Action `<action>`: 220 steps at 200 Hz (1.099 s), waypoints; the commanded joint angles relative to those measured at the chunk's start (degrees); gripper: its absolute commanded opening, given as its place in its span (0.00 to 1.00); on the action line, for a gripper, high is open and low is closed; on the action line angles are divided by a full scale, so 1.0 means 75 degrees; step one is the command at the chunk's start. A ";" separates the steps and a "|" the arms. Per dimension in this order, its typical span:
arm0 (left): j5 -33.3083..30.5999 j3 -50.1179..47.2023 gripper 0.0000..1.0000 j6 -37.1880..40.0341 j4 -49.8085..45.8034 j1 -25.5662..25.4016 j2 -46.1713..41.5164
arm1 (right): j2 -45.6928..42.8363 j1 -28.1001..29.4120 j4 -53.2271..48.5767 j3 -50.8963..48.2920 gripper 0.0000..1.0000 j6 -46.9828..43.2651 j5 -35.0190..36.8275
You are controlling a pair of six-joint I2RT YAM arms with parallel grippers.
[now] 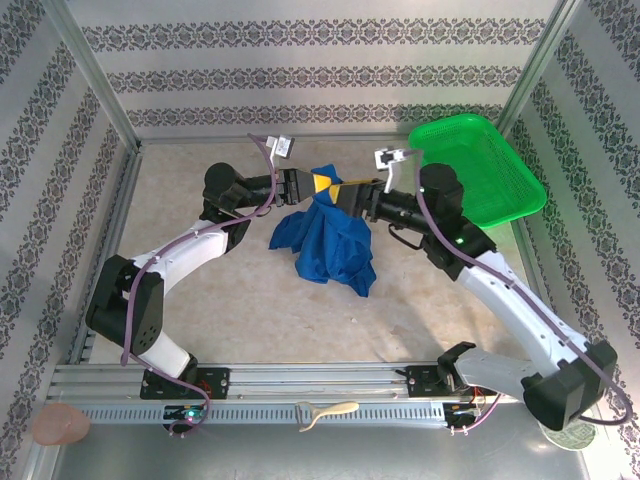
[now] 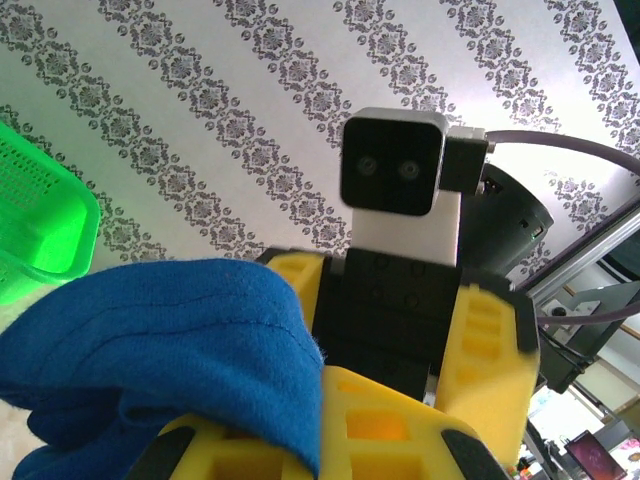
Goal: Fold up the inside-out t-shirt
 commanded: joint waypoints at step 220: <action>-0.1812 -0.0430 0.60 0.5380 -0.6072 -0.0106 -0.1929 | -0.0097 -0.1185 -0.0073 0.1536 0.00 0.0241 -0.0536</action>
